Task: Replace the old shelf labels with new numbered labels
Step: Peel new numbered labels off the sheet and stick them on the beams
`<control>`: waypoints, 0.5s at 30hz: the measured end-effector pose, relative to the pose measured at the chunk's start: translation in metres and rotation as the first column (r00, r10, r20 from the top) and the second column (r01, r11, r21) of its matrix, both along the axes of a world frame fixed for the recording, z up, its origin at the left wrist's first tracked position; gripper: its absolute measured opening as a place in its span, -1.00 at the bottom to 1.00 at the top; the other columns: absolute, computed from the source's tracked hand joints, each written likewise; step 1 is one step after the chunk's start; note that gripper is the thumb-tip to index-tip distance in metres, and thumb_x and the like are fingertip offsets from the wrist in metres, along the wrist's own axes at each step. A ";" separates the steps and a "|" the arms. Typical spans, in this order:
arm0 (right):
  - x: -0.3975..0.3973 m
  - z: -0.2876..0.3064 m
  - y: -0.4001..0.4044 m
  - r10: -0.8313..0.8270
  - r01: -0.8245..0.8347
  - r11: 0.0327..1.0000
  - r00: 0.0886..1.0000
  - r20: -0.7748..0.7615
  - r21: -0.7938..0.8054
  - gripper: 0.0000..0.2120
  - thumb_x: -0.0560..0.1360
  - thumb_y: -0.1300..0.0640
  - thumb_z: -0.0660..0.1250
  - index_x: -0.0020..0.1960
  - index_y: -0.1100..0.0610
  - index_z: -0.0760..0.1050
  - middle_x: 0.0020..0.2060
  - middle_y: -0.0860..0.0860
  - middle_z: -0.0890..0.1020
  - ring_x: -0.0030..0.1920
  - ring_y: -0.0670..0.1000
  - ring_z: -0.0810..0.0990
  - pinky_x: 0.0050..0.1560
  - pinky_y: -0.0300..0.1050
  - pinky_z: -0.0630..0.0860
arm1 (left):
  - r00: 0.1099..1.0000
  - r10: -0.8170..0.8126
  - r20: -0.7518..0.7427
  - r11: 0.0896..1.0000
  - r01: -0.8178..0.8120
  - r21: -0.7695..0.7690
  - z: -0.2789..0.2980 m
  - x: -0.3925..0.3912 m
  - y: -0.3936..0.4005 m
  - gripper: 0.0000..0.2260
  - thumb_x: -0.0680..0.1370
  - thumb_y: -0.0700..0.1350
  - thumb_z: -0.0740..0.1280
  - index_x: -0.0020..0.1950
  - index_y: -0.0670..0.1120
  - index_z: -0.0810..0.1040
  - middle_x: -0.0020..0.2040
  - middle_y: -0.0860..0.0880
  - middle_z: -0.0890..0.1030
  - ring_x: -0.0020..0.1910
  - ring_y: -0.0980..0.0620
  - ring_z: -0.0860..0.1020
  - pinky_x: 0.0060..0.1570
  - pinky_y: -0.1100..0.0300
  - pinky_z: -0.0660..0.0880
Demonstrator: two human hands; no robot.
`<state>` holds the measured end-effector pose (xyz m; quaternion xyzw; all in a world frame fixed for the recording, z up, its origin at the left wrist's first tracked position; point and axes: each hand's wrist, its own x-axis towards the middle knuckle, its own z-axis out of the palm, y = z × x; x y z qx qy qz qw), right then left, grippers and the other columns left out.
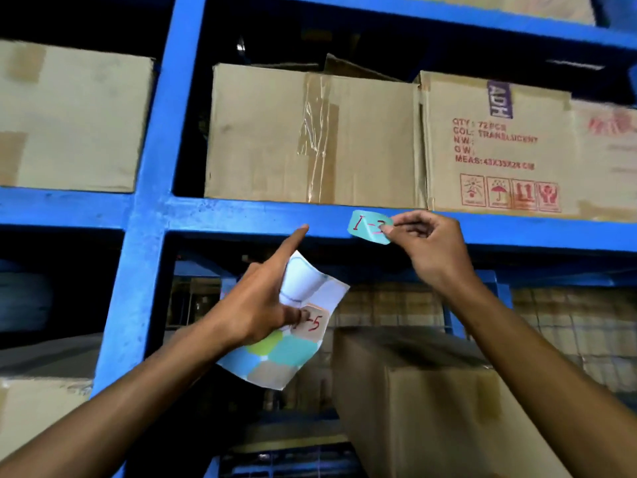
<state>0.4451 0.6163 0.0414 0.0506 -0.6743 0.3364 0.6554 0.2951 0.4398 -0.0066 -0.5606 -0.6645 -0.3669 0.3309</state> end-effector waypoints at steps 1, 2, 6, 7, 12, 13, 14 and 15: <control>-0.002 0.003 0.006 0.009 -0.009 1.000 1.000 0.024 0.007 -0.79 0.39 0.33 0.43 -0.29 0.07 0.49 -0.37 -0.01 0.55 -0.47 -0.29 0.49 -0.36 -0.53 0.42 | 0.999 0.035 -0.035 0.998 -0.037 -0.053 0.004 0.004 0.004 0.04 0.35 -0.18 0.49 0.44 0.38 -0.21 -0.29 -0.13 0.52 -0.25 -0.03 0.42 -0.28 0.38 0.37; -0.002 0.007 0.012 0.024 -0.025 1.000 0.999 0.048 0.019 -0.79 0.39 0.33 0.43 -0.28 0.08 0.50 -0.36 -0.01 0.56 -0.45 -0.28 0.49 -0.36 -0.52 0.42 | 0.997 0.054 -0.054 0.994 -0.059 -0.093 0.008 0.007 0.009 0.05 0.36 -0.21 0.47 0.43 0.38 -0.26 -0.33 -0.15 0.51 -0.31 -0.05 0.43 -0.34 0.31 0.37; -0.008 0.015 0.026 0.075 -0.085 0.993 0.991 0.107 0.086 -0.80 0.38 0.35 0.43 -0.27 0.08 0.52 -0.34 0.01 0.57 -0.45 -0.29 0.49 -0.34 -0.52 0.42 | 0.991 0.079 -0.105 0.978 -0.097 -0.184 0.025 0.019 0.021 0.05 0.37 -0.24 0.44 0.45 0.34 -0.28 -0.34 -0.22 0.53 -0.40 -0.16 0.46 -0.33 0.04 0.49; -0.011 0.017 0.028 0.082 -0.093 0.991 0.991 0.108 0.101 -0.80 0.38 0.35 0.43 -0.27 0.08 0.52 -0.34 0.02 0.56 -0.46 -0.30 0.49 -0.34 -0.52 0.42 | 0.989 0.084 -0.123 0.975 -0.107 -0.194 0.028 0.020 0.024 0.04 0.38 -0.24 0.43 0.45 0.34 -0.29 -0.34 -0.21 0.52 -0.39 -0.18 0.47 -0.27 -0.01 0.52; -0.018 0.028 0.033 0.090 -0.102 0.986 0.991 0.098 0.130 -0.90 0.38 0.33 0.44 -0.14 0.22 0.56 -0.35 0.01 0.55 -0.47 -0.28 0.48 -0.40 -0.50 0.41 | 0.968 0.156 -0.197 0.953 -0.200 -0.228 0.041 0.022 0.039 0.02 0.42 -0.26 0.38 0.44 0.31 -0.34 -0.39 -0.08 0.34 -0.24 -0.21 0.45 -0.13 -0.04 0.47; -0.018 0.029 0.034 0.082 -0.096 0.986 0.991 0.106 0.136 -0.89 0.38 0.32 0.45 -0.12 0.24 0.56 -0.34 0.02 0.56 -0.47 -0.27 0.47 -0.41 -0.50 0.41 | 0.966 0.167 -0.199 0.949 -0.212 -0.233 0.044 0.021 0.041 0.01 0.42 -0.27 0.38 0.45 0.30 -0.33 -0.37 -0.08 0.35 -0.21 -0.21 0.45 -0.09 -0.05 0.49; -0.018 0.031 0.035 0.069 -0.085 0.986 0.991 0.116 0.146 -0.90 0.38 0.31 0.45 -0.12 0.24 0.57 -0.32 0.04 0.56 -0.48 -0.26 0.47 -0.42 -0.49 0.40 | 0.965 0.175 -0.197 0.946 -0.220 -0.239 0.047 0.020 0.044 0.01 0.42 -0.28 0.38 0.46 0.28 -0.32 -0.34 -0.08 0.36 -0.21 -0.20 0.44 -0.08 -0.03 0.49; -0.018 0.032 0.035 0.058 -0.077 0.985 0.991 0.124 0.155 -0.90 0.38 0.31 0.44 -0.13 0.23 0.57 -0.31 0.06 0.57 -0.48 -0.25 0.46 -0.43 -0.49 0.40 | 0.964 0.179 -0.196 0.942 -0.226 -0.247 0.049 0.019 0.046 0.01 0.41 -0.28 0.39 0.47 0.26 -0.31 -0.31 -0.08 0.37 -0.24 -0.16 0.44 -0.11 0.00 0.49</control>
